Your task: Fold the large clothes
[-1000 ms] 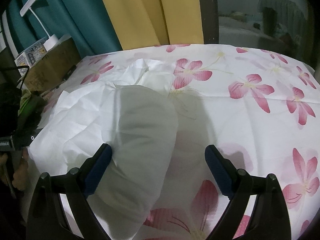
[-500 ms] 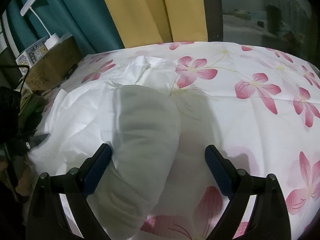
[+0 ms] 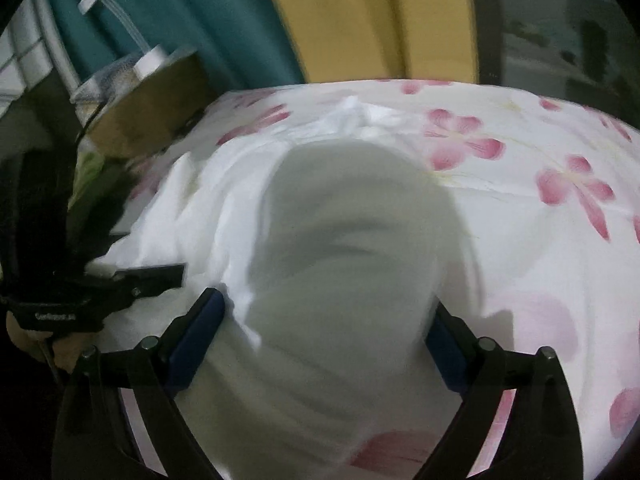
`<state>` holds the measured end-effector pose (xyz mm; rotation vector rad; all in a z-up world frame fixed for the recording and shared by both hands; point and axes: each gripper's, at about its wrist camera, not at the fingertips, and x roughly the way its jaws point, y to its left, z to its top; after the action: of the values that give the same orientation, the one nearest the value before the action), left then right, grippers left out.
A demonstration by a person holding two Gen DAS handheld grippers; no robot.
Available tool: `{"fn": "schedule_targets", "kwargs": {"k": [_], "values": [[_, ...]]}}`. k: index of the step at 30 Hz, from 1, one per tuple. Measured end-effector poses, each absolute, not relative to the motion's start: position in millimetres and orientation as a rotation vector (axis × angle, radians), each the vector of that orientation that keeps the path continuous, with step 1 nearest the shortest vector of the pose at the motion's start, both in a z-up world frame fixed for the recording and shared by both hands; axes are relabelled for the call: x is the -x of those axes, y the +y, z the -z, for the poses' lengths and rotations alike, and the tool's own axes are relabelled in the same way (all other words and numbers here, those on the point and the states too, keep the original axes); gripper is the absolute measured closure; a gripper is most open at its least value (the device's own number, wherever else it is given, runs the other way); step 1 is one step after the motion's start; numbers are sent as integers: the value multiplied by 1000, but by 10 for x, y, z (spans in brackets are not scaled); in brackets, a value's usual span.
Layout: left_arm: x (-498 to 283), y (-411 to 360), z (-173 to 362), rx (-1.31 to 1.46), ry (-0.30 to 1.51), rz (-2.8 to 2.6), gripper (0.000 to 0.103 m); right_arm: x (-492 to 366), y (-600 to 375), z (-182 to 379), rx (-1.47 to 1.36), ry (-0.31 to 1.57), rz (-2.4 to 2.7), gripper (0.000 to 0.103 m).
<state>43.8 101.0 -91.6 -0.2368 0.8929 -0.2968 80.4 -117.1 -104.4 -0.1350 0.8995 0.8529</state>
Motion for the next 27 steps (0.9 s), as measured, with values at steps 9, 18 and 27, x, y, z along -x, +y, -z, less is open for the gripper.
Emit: {"fn": "schedule_targets", "kwargs": {"k": [9, 18, 27], "values": [[-290, 1068, 738, 263, 807, 273, 76, -729, -1212, 900, 10, 843, -935, 75], [-28, 1453, 366, 286, 705, 213, 76, -623, -865, 549, -5, 760, -1043, 79], [386, 1932, 54, 258, 645, 117, 76, -399, -315, 297, -3, 705, -1172, 79]]}}
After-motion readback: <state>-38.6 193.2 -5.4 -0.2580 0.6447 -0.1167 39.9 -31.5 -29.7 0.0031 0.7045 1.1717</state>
